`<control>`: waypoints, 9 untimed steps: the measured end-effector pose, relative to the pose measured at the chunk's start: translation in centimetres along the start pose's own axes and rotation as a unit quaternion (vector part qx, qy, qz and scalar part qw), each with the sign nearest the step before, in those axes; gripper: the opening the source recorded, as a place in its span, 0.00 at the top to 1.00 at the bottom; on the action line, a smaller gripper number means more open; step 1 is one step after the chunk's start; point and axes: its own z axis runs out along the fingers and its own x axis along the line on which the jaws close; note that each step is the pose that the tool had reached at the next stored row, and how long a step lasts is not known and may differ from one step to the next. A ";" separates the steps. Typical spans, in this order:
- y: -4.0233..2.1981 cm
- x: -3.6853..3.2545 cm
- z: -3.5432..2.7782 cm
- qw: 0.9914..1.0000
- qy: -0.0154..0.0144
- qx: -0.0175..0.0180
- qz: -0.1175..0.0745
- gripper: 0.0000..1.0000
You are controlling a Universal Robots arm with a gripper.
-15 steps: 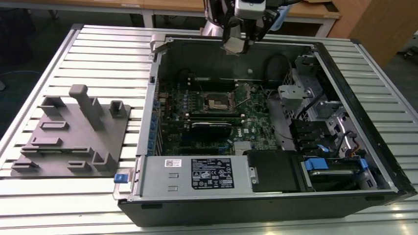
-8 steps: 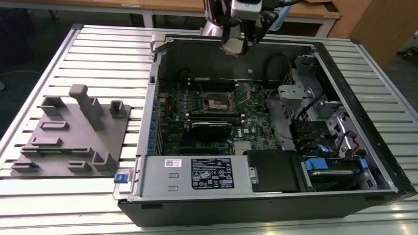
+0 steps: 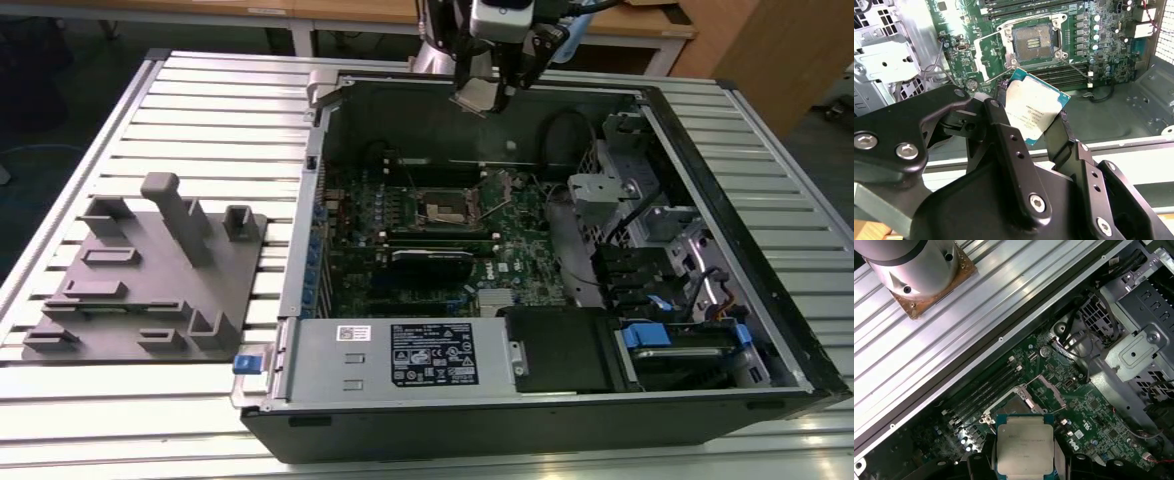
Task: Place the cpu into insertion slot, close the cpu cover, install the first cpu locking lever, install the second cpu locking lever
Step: 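Place the cpu into insertion slot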
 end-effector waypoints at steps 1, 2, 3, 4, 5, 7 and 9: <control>0.00 0.00 0.00 1.000 0.000 0.000 0.000 0.46; 0.00 0.00 0.00 1.000 0.000 0.000 0.000 0.46; 0.00 0.00 0.00 1.000 0.000 0.000 0.000 0.46; 0.00 0.00 0.00 1.000 0.000 0.000 0.000 0.46; 0.00 0.00 0.00 1.000 0.000 0.000 0.000 0.46; 0.00 0.00 0.00 1.000 0.000 0.000 0.000 0.46; 0.00 0.00 0.00 1.000 0.000 0.000 0.000 0.46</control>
